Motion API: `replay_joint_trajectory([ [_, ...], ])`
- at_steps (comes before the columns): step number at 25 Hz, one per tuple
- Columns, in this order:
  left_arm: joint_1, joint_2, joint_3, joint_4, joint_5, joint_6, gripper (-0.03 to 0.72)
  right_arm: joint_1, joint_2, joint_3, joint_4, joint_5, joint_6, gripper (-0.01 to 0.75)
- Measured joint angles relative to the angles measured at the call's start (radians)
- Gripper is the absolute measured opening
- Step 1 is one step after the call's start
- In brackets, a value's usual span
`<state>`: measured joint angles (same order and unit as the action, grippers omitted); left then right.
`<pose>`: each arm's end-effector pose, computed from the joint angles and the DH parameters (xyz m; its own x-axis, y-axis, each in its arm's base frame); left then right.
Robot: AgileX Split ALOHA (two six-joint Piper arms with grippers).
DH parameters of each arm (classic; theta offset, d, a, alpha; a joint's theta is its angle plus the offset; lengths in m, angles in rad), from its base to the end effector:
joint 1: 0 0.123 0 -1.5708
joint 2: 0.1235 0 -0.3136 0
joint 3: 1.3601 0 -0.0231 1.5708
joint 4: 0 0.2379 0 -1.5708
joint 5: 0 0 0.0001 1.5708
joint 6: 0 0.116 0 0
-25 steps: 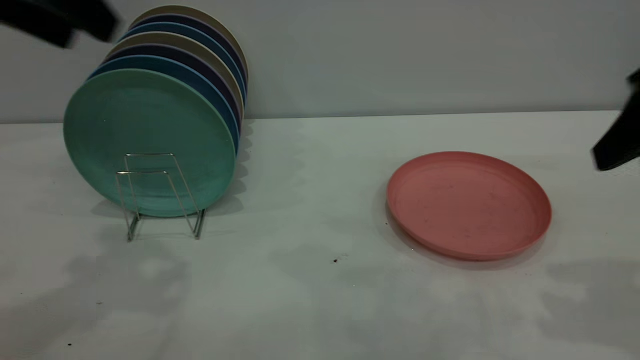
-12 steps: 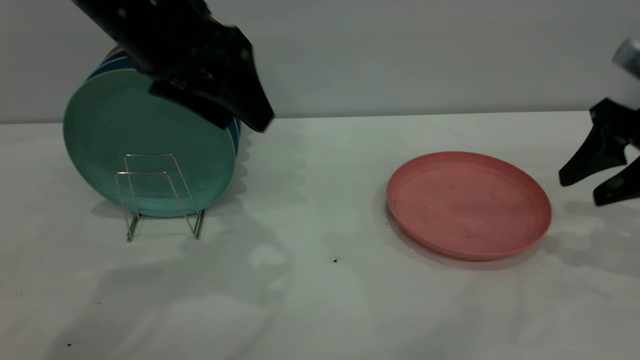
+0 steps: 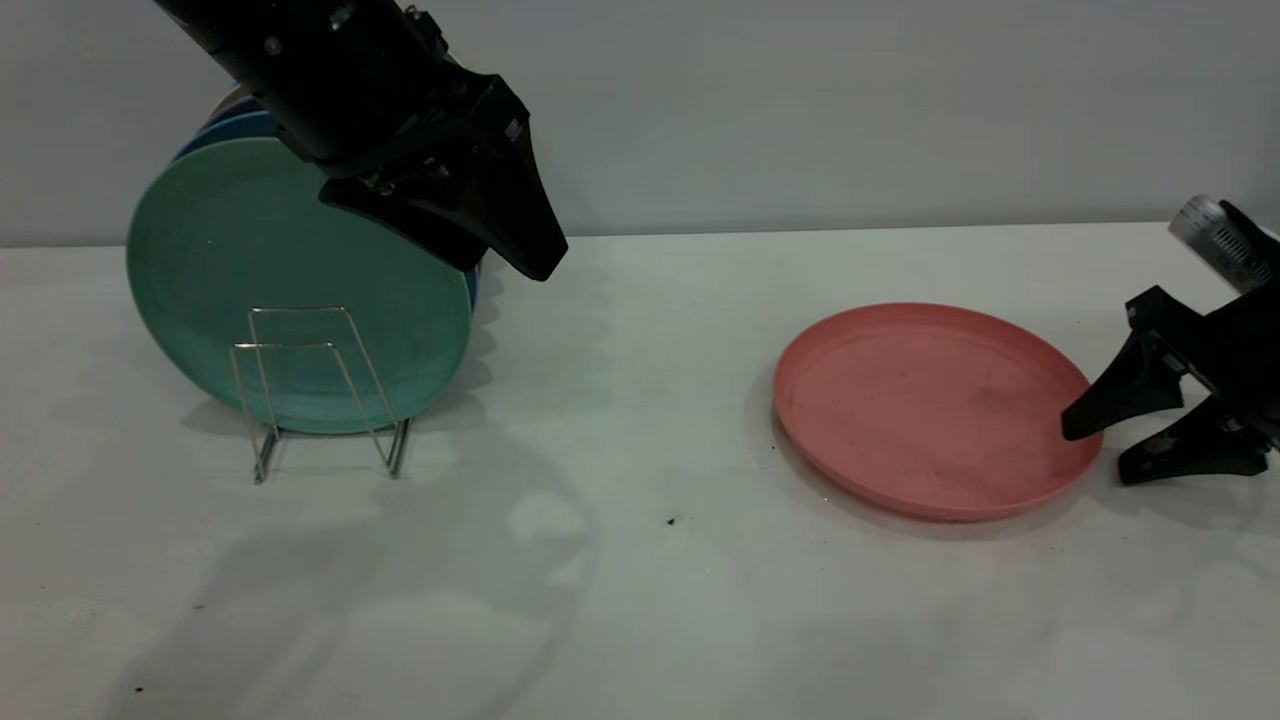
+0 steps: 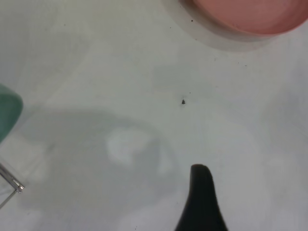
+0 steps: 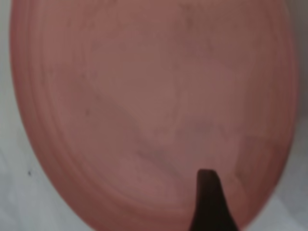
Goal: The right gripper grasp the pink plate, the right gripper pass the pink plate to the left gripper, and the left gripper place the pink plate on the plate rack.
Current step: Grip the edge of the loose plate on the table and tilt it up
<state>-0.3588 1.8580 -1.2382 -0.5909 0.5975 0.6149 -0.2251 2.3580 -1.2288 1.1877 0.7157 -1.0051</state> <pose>0.3588 -0.1735 0.2142 -0.7540 0.3926 -0.5267 0.5652 0.7963 -0.2156 0.4127 -0.0220 0.0317 -0.9459 0.2777 -0.1676 0.1222 0.7837 0.6089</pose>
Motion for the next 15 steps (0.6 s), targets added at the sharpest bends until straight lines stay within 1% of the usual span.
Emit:
replay_joint_trajectory([
  [5, 0.0, 0.0, 0.0, 0.0, -0.005, 0.0, 0.592, 0.005, 0.049, -0.001, 0.112, 0.044, -0.082, 0.481],
  [7, 0.0, 0.0, -0.001, 0.0, -0.006, 0.0, 0.592, 0.011, 0.06, -0.003, 0.136, 0.053, -0.099, 0.468],
  [9, 0.0, 0.0, -0.003, 0.0, -0.01, 0.0, 0.592, 0.019, 0.063, -0.004, 0.141, 0.054, -0.113, 0.438],
  [11, 0.0, 0.0, -0.005, 0.0, -0.014, 0.0, 0.592, 0.03, 0.064, -0.004, 0.142, 0.045, -0.138, 0.371],
  [12, 0.0, 0.0, -0.005, 0.0, -0.018, 0.0, 0.592, 0.037, 0.066, -0.004, 0.141, 0.04, -0.156, 0.31],
  [15, 0.0, 0.0, -0.005, 0.0, -0.021, 0.0, 0.592, 0.048, 0.073, -0.004, 0.145, 0.039, -0.191, 0.092],
])
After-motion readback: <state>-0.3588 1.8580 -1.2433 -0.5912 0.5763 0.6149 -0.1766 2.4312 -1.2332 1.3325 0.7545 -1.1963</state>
